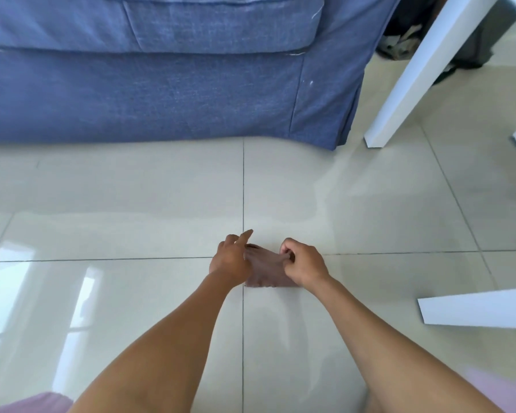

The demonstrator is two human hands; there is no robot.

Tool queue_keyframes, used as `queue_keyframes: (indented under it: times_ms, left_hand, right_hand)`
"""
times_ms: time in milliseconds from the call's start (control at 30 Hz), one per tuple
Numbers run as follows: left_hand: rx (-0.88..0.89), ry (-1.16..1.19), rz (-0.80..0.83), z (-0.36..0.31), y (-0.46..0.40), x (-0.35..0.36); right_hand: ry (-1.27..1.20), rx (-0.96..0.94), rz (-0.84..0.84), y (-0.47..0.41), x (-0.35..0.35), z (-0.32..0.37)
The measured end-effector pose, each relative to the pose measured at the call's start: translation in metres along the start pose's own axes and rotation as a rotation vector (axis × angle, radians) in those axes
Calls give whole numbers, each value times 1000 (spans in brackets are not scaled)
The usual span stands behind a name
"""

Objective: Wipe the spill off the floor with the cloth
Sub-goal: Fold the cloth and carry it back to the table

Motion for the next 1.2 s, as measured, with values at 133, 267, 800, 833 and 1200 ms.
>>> queue_keyframes:
  times_ms: [133, 267, 800, 833, 1200]
  left_hand:
    - [-7, -34, -25, -12, 12, -5]
    - [19, -47, 0, -25, 27, -15]
    - [291, 205, -323, -121, 151, -159]
    - [312, 236, -334, -131, 159, -167]
    - [586, 607, -216, -276, 225, -197]
  right_hand:
    - [-25, -61, -21, 23, -6, 9]
    - [-95, -71, -65, 41, -18, 12]
    - [-650, -237, -371, 118, -138, 81]
    - [-653, -258, -398, 127, -151, 85]
    - [-661, -393, -730, 241, -296, 87]
Point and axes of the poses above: each hand's wrist, its own y-axis away from the middle knuckle, its own x-axis out of the palm, z = x × y, the point moved 5 cm from there along -y, towards the middle knuckle, and after that the axes turned 15 degrees about z, right-handed, at the moved point
